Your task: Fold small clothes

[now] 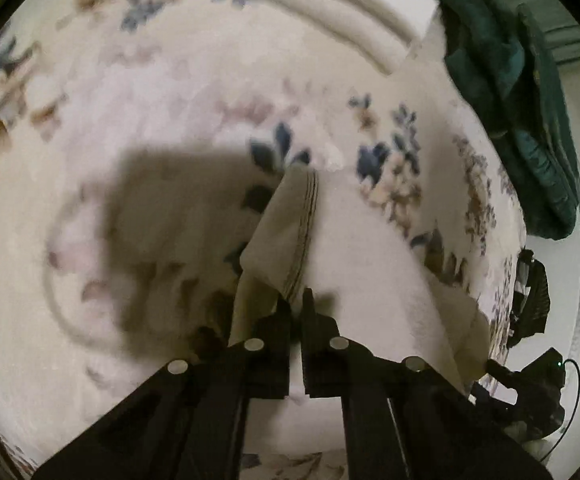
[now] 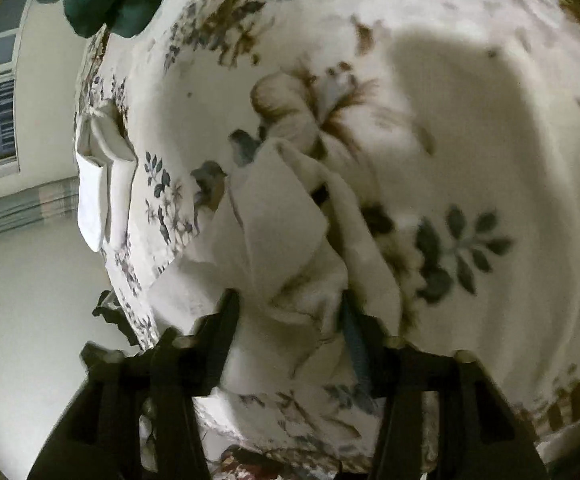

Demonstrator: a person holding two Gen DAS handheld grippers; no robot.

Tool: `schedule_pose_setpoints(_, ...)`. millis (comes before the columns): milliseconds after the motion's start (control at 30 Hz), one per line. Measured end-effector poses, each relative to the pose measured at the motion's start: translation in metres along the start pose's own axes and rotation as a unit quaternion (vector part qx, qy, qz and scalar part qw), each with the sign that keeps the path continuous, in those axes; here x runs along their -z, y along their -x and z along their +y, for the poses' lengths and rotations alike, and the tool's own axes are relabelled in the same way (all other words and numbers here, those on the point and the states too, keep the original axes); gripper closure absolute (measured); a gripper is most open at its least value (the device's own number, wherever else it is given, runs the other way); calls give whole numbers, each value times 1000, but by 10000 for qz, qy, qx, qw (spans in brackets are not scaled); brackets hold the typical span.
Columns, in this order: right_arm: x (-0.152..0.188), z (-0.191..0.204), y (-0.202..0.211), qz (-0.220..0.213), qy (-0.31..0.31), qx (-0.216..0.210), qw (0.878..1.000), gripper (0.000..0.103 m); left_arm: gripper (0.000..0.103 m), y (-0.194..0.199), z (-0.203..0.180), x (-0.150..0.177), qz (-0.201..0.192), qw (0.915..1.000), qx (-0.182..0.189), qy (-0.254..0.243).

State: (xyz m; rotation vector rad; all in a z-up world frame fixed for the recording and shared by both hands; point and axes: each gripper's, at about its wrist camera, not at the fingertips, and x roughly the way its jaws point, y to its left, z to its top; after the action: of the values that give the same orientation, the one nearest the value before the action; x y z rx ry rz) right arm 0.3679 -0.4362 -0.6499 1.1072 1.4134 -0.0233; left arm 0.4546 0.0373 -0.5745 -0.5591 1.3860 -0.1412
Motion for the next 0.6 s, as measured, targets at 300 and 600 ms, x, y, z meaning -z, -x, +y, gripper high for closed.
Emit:
schedule_pose_setpoints(300,-12,39,29,-373,493,294,9977,93,101,51,20,22,-193,9972,403,604)
schedule_pose_setpoints(600,-27,22,15,286,537,933,9938,47,50,37,36,27,-3,9968,355,715)
